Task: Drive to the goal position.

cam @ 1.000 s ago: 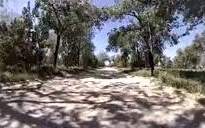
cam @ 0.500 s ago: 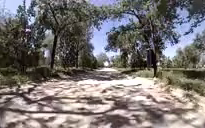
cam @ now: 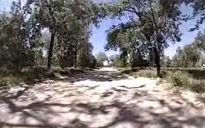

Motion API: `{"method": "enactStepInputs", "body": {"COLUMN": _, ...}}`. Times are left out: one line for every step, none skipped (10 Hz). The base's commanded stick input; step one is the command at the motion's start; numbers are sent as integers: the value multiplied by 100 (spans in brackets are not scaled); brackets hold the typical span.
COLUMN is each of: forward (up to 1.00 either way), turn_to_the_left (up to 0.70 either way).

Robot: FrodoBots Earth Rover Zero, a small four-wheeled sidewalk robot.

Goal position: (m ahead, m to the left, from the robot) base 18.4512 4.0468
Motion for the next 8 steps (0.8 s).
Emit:
{"method": "enactStepInputs", "body": {"forward": 70, "turn_to_the_left": 21}}
{"method": "enactStepInputs", "body": {"forward": 70, "turn_to_the_left": 10}}
{"method": "enactStepInputs", "body": {"forward": 70, "turn_to_the_left": 1}}
{"method": "enactStepInputs", "body": {"forward": 70, "turn_to_the_left": 1}}
{"method": "enactStepInputs", "body": {"forward": 70, "turn_to_the_left": 1}}
{"method": "enactStepInputs", "body": {"forward": 70, "turn_to_the_left": 1}}
{"method": "enactStepInputs", "body": {"forward": 70, "turn_to_the_left": 1}}
{"method": "enactStepInputs", "body": {"forward": 70, "turn_to_the_left": 1}}
